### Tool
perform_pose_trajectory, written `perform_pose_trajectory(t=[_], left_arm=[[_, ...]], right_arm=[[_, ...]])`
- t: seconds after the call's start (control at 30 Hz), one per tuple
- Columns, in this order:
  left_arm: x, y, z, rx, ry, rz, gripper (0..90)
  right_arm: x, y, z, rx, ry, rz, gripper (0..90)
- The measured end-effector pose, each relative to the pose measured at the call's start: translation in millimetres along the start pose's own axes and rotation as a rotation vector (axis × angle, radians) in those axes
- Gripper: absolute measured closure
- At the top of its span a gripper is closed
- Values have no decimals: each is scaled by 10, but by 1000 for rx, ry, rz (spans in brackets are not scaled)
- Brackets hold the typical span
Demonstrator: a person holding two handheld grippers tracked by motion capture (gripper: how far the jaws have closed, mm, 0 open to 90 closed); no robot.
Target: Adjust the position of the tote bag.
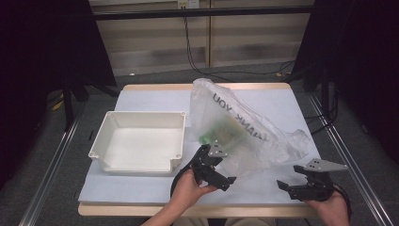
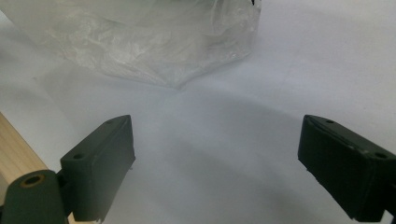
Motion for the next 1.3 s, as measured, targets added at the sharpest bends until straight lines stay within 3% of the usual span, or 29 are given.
perform_pose_trajectory(t=[0.1, 0.27, 0.37, 0.47, 0.57, 0.63, 0.7, 0.77, 0.83, 0.9, 1.03, 1.2, 1.3], left_arm=[[-42, 38, 37, 28, -36, 9, 39], [-69, 57, 36, 39, -54, 25, 58], [-112, 55, 64, 57, -73, 64, 62], [-144, 55, 53, 36, -81, 49, 159], [-151, 63, 52, 28, -100, 33, 164], [-113, 60, 56, 28, -94, 25, 153], [-31, 58, 73, 31, -79, 20, 83], [57, 33, 101, 38, -34, 29, 74], [83, 25, 135, 47, -21, 46, 55], [67, 40, 148, 39, -26, 59, 45], [85, 56, 140, 26, -56, 41, 24], [265, -7, 185, 43, -2, 19, 47], [220, 26, 206, 47, -13, 40, 56]], right_arm=[[4, 1, 4, 1, 2, -3, 104], [1, -2, 6, 5, 4, -1, 104], [2, 8, 7, 3, 1, 4, 104], [4, 11, 7, 3, 2, 6, 105], [6, 15, 4, 0, -3, 8, 105], [8, 21, 7, 0, 4, 5, 104], [11, 22, 8, -1, 2, 7, 105], [11, 22, 8, -1, 2, 8, 105], [11, 21, 8, 0, 3, 10, 105], [9, 21, 6, -1, 4, 10, 105], [4, 23, 11, 0, 3, 10, 105], [11, 37, 18, -2, 0, 12, 104], [8, 35, 24, 0, 2, 11, 104]])
Point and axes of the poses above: each handheld gripper's, and its own axes: y roughly forward along the jaws, z roughly out of its top, x roughly to its right, the point moved 9 cm from there along y, roughly forward along the jaws, and after that the axes turned 13 degrees about -x, right-handed, at the moved point
